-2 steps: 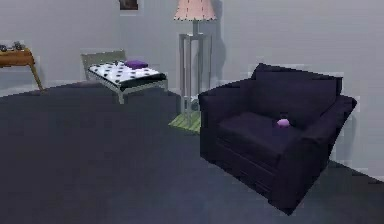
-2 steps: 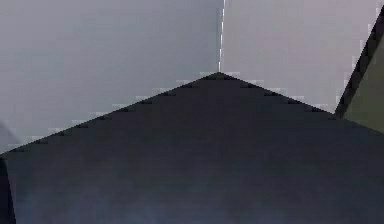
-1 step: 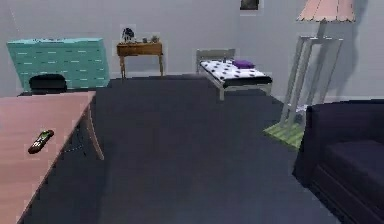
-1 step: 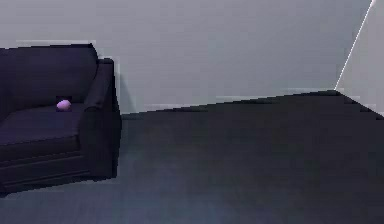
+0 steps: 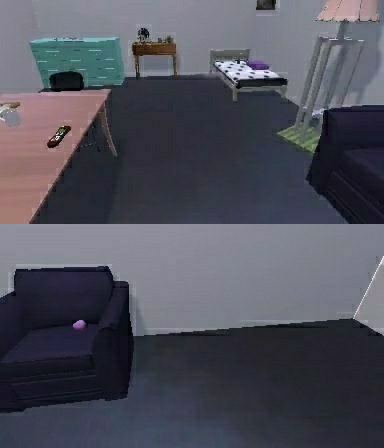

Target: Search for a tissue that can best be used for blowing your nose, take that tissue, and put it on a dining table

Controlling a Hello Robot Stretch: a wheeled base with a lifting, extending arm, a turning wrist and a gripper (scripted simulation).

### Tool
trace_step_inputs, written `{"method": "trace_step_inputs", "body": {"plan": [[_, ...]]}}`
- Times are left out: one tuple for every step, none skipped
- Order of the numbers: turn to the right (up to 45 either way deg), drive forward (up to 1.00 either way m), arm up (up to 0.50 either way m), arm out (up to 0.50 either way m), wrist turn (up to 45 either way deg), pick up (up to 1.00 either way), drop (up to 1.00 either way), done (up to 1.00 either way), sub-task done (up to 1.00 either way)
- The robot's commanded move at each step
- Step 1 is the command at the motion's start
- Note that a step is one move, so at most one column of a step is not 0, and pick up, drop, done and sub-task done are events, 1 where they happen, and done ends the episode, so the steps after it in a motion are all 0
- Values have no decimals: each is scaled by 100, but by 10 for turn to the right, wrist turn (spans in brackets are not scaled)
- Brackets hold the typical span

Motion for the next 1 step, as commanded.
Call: {"method": "trace_step_inputs", "body": {"plan": [[0,5,0,0,0,0,0,0,0]]}}
